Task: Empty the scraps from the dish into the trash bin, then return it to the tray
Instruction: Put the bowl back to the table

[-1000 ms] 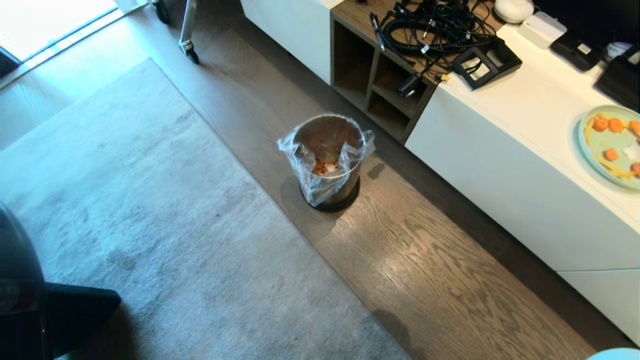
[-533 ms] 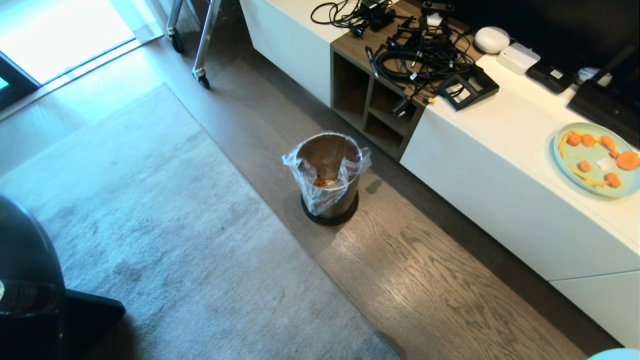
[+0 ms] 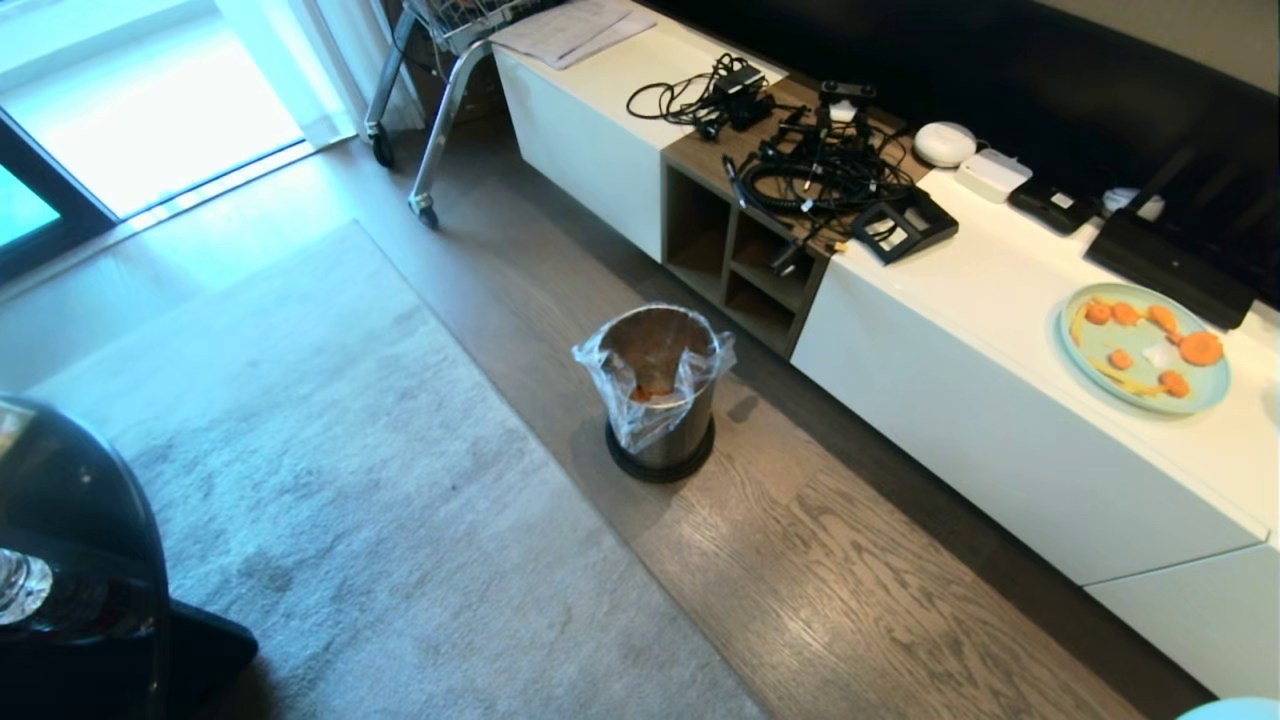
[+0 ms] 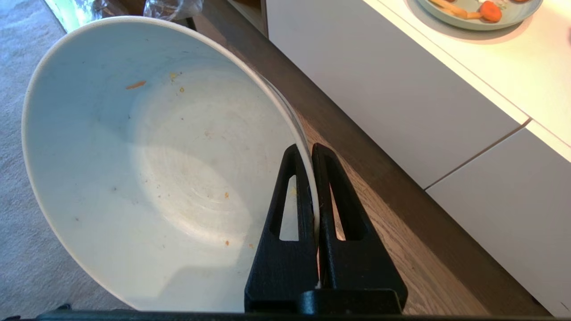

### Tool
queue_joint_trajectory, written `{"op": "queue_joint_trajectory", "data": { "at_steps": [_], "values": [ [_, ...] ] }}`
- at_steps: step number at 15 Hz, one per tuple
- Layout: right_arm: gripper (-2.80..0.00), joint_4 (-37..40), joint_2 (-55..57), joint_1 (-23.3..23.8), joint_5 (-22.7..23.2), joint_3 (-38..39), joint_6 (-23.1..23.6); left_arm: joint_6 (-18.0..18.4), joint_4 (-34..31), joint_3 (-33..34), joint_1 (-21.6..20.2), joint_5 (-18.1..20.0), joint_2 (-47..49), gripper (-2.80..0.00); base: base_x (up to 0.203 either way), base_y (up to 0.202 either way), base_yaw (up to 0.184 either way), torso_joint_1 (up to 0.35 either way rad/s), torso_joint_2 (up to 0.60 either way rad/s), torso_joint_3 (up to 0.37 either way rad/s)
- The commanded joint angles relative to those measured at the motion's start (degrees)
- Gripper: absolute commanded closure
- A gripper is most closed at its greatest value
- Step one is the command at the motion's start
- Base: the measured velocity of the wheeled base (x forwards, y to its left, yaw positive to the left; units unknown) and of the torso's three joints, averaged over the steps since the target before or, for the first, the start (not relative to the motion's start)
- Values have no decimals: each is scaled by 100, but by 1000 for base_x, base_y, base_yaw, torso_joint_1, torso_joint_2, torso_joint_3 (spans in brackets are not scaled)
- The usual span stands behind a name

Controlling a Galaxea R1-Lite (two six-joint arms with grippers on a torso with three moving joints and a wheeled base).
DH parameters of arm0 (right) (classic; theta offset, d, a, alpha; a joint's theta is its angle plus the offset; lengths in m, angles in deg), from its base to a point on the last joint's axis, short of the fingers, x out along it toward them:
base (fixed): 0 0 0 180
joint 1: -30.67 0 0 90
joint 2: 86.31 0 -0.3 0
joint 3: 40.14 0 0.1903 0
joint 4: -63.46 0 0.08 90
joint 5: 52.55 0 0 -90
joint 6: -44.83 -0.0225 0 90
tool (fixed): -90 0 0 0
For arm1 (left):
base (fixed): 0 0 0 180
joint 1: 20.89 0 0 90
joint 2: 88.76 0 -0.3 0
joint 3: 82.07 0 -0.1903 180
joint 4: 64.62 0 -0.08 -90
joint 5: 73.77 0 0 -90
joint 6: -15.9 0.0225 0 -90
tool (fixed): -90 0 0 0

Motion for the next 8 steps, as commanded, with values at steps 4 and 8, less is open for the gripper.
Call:
{"op": "queue_joint_trajectory", "data": {
  "at_steps": [4,8],
  "values": [
    [0,-1,10,0,3,-5,4,-1,4,0,0,-1,-2,0,0,0,0,3,2,203],
    [0,-1,10,0,2,2,4,-1,4,0,0,-1,-2,0,0,0,0,3,2,201]
  ]
}}
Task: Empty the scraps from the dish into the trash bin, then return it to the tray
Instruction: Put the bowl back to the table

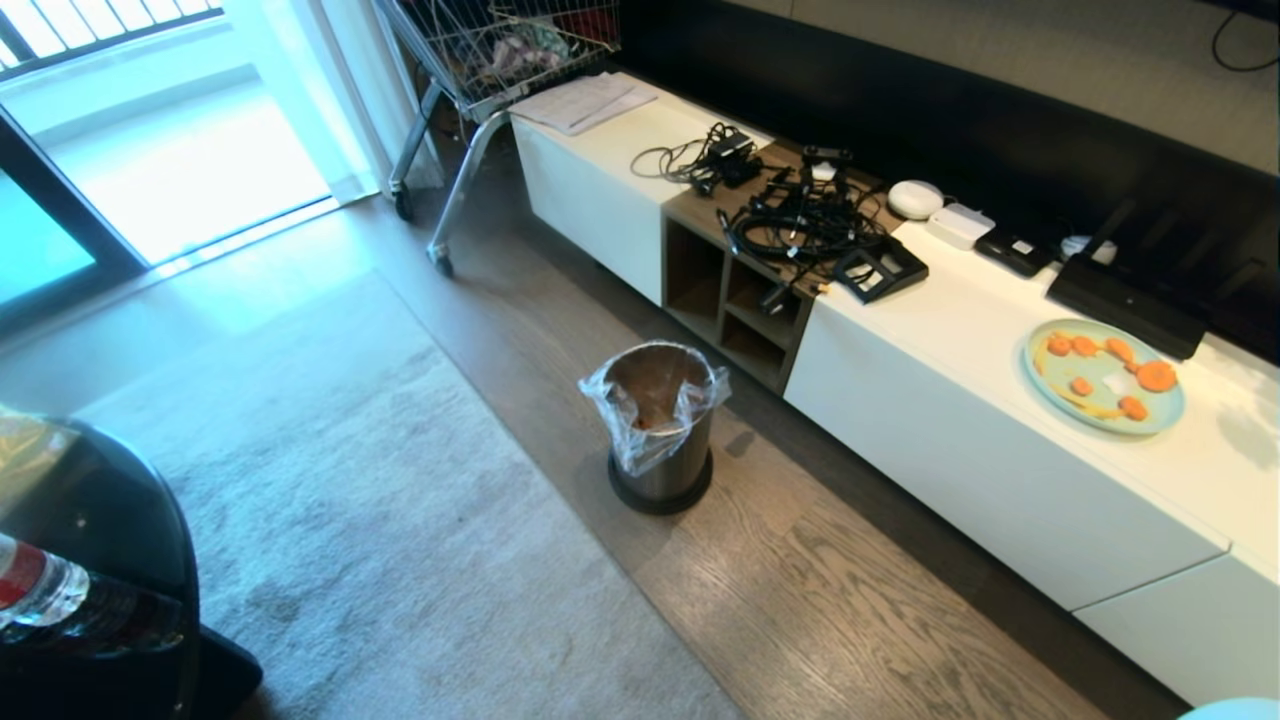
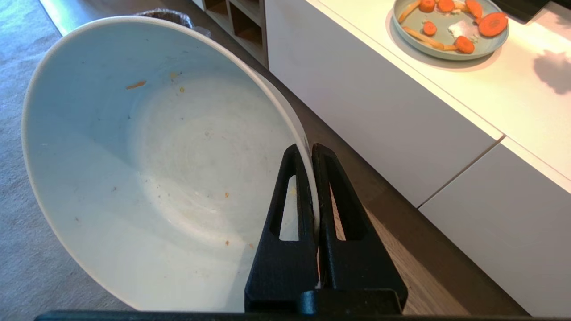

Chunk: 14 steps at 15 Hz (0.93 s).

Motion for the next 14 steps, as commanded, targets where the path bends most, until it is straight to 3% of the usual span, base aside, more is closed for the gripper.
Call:
{"op": "queue_joint_trajectory", "data": {
  "at_steps": [1,14],
  "values": [
    [0,-1,7,-4,5,1,5,-6,4,0,0,-2,-2,0,0,0,0,7,-2,199],
    [0,-1,7,0,5,2,5,-6,4,0,0,-2,-2,0,0,0,0,2,3,202]
  ]
}}
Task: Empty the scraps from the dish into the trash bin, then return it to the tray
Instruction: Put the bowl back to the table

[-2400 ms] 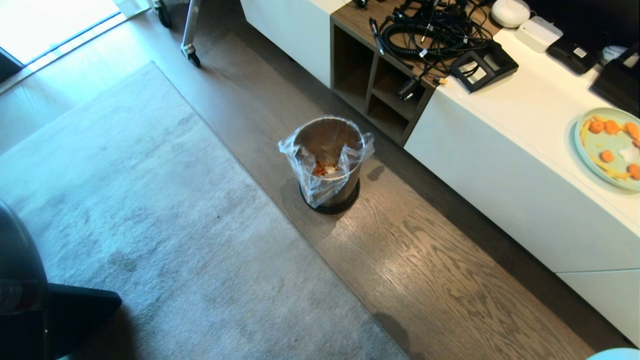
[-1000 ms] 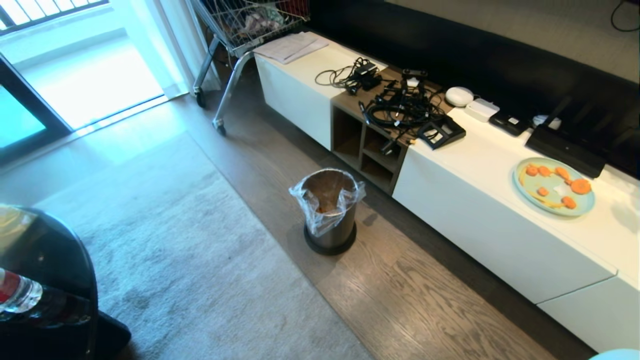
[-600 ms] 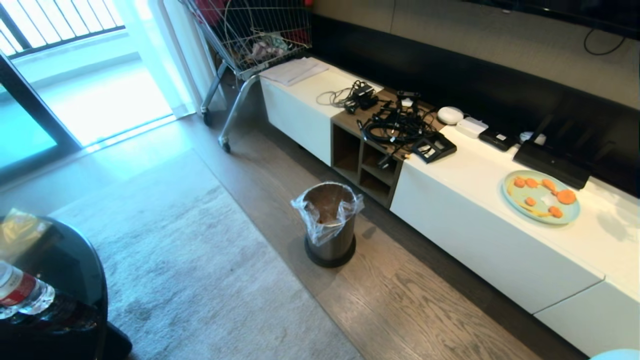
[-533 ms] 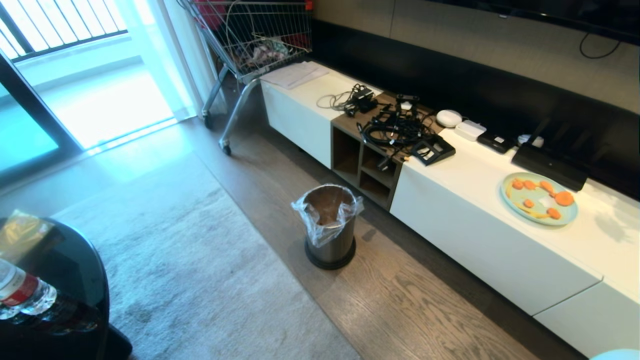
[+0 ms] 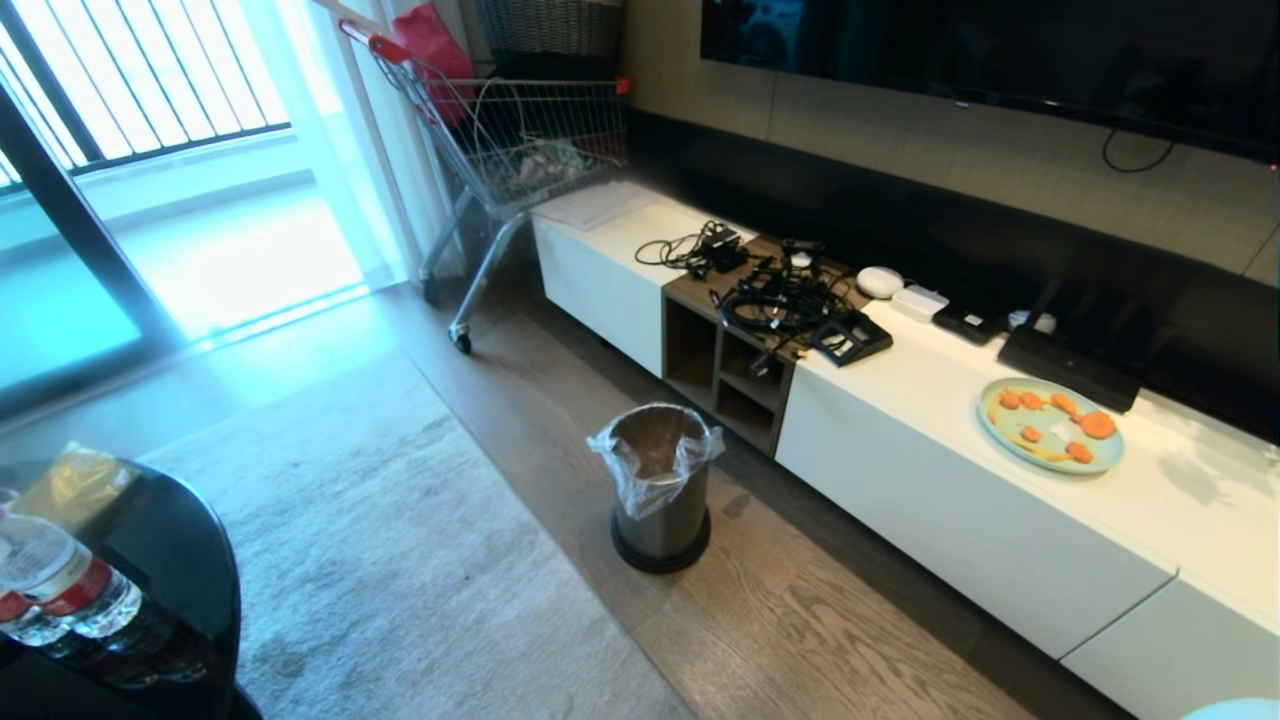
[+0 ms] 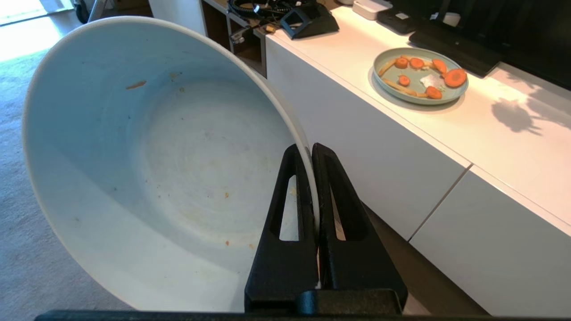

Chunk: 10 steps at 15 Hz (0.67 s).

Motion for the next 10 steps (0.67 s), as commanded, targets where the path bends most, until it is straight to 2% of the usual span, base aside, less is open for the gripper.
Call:
{"op": "queue_joint_trajectory", "data": {
  "at_steps": [1,2,10],
  "values": [
    [0,-1,7,0,4,-4,5,-5,3,0,0,-2,-2,0,0,0,0,-2,2,205],
    [0,-1,7,0,4,0,5,-5,3,0,0,-2,-2,0,0,0,0,7,2,198],
    [0,-1,7,0,4,-4,5,4,3,0,0,-2,-2,0,0,0,0,1,0,19]
  ]
}}
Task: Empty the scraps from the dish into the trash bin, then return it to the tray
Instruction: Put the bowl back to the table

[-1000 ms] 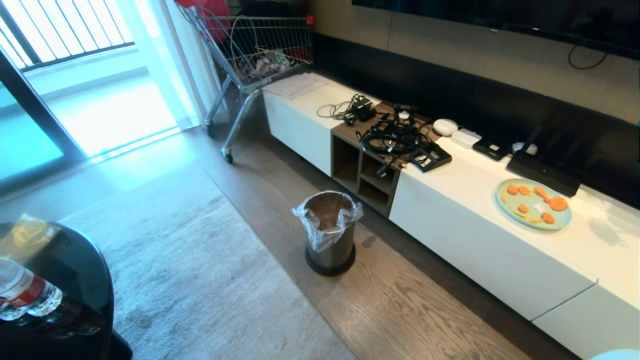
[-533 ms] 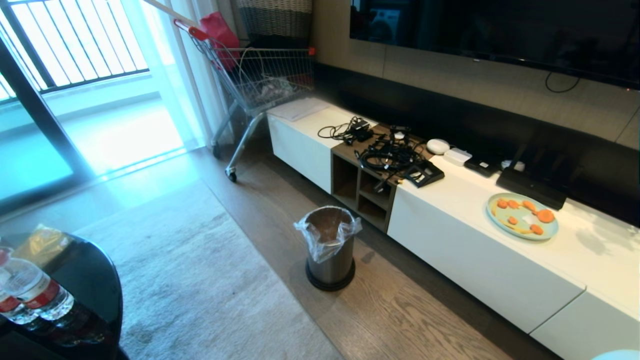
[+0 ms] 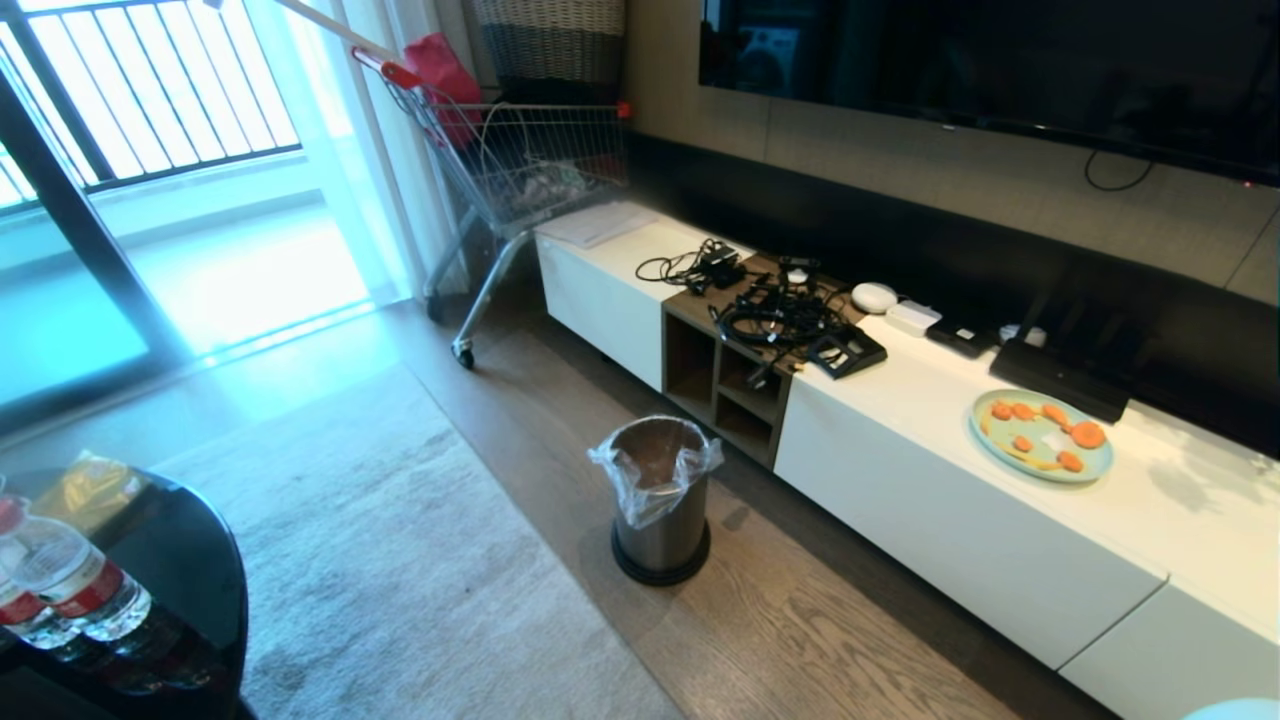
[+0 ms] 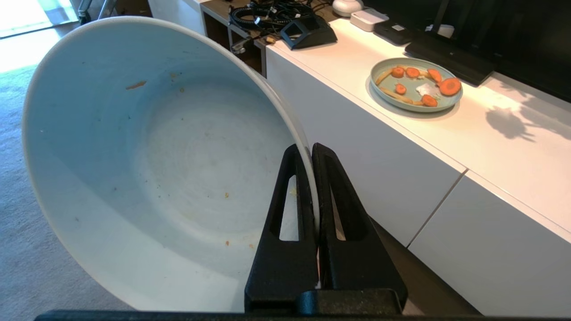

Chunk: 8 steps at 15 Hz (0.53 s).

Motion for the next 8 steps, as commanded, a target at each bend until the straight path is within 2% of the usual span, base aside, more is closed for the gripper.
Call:
{"op": "queue_joint_trajectory", "data": {
  "at_steps": [1,8],
  "values": [
    [0,-1,7,0,3,4,4,-6,1,0,0,-2,-2,0,0,0,0,2,2,34],
    [0,-1,7,-8,3,4,4,-6,1,0,0,-2,-2,0,0,0,0,0,0,0]
  ]
}}
